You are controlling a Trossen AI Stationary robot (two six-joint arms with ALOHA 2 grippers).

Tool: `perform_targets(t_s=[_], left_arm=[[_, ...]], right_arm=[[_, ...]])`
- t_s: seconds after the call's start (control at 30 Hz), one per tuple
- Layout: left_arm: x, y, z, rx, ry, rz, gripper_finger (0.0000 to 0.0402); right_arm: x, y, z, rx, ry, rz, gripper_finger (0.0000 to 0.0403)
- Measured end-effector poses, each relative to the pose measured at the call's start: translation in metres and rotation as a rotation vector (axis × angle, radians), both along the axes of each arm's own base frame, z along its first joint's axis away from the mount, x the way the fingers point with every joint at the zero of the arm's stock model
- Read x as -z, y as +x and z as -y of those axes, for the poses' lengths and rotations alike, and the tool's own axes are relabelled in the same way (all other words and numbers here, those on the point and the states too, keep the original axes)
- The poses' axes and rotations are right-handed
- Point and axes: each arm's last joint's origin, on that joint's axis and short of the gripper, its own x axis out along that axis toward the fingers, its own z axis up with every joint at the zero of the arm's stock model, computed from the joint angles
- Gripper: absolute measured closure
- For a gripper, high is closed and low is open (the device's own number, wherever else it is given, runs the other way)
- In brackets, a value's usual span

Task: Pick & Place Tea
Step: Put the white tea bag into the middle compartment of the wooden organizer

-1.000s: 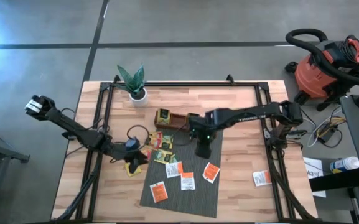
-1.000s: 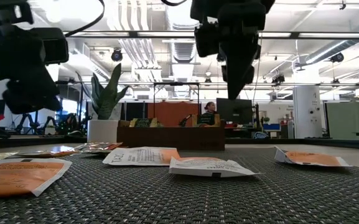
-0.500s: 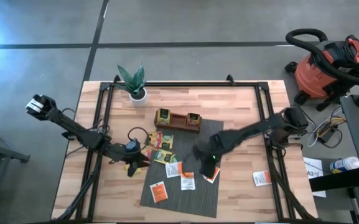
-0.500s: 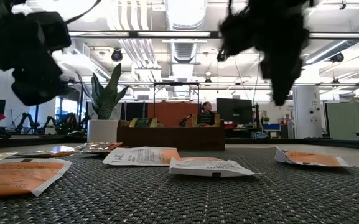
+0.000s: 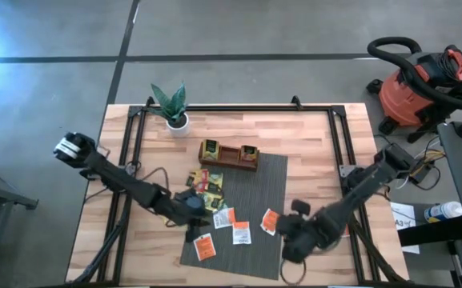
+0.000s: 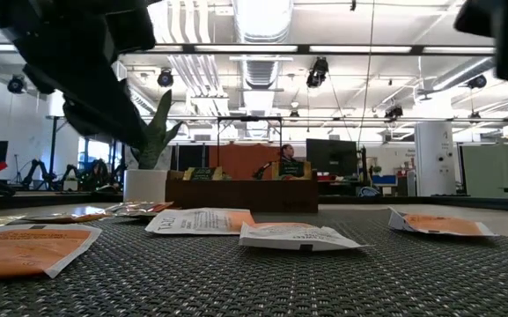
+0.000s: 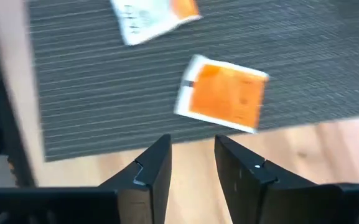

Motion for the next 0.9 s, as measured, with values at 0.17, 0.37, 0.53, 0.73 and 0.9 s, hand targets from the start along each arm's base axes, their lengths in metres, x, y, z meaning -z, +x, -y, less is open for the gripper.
perform_targets(t_s=[0.17,0.37,0.53,0.73,0.9], left_arm=[[-0.012,0.027,0.014,0.153,0.175,0.018,0.0259],[-0.019,0.044,0.012,0.335,0.497,0.027,0.0259],[-0.016,0.050,-0.006,0.403,0.639,-0.007,0.0259],[-0.033,0.077,-0.018,0.419,0.707,0.186,0.0259],[-0.028,0.105,-0.027,0.407,0.633,0.189,0.0259]], right_arm=[[0.023,0.000,-0.032,-0.104,-0.016,0.035,0.0287],[0.050,0.013,-0.051,-0.131,-0.084,0.007,0.0287],[0.065,0.026,-0.062,-0.156,-0.173,0.006,0.0287],[0.070,0.030,-0.071,-0.016,-0.201,-0.071,0.0287],[0.065,0.027,-0.072,0.171,-0.163,-0.004,0.0287]])
